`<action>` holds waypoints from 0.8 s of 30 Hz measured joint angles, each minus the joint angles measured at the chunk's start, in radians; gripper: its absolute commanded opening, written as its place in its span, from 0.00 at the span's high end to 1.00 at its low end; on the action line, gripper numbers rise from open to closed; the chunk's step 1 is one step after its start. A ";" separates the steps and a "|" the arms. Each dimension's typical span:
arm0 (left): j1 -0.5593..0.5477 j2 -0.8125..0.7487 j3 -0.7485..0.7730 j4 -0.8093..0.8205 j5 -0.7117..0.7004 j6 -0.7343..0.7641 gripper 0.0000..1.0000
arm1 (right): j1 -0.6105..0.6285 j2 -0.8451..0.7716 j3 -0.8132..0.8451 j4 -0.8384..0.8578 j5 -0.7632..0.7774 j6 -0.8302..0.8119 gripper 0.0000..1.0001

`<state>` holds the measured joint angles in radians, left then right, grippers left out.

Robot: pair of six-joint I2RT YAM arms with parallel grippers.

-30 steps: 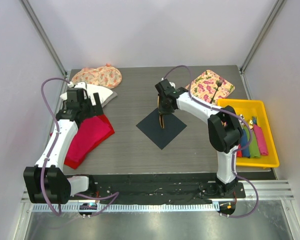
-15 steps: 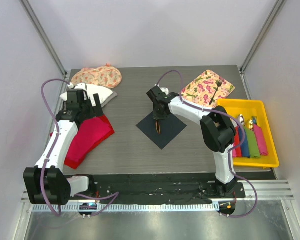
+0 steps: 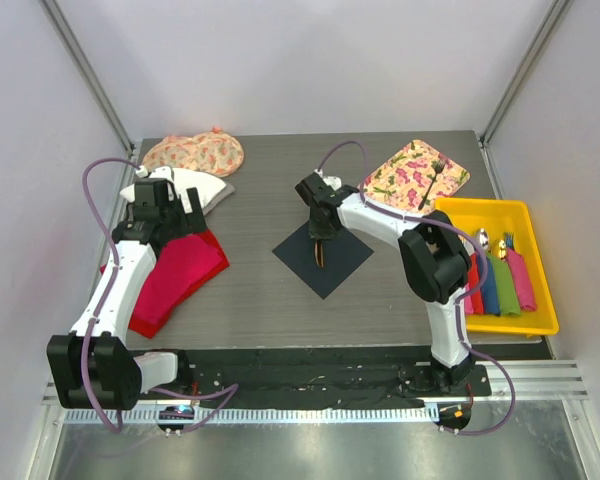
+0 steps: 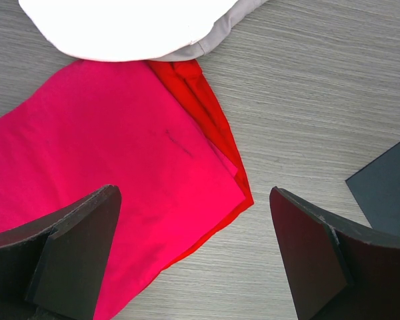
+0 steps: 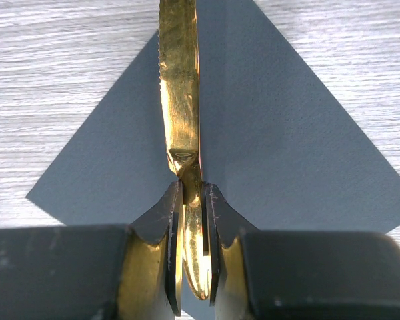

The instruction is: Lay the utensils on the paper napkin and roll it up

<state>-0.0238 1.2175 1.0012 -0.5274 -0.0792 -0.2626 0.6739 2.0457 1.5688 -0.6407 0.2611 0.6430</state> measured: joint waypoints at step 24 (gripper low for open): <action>0.000 0.000 0.000 0.000 0.000 0.000 0.00 | -0.009 0.052 0.000 -0.005 0.006 0.016 0.98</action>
<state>-0.0238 1.2175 1.0012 -0.5270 -0.0792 -0.2623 0.6647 2.0979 1.5692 -0.6453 0.2672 0.6590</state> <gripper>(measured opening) 0.997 0.186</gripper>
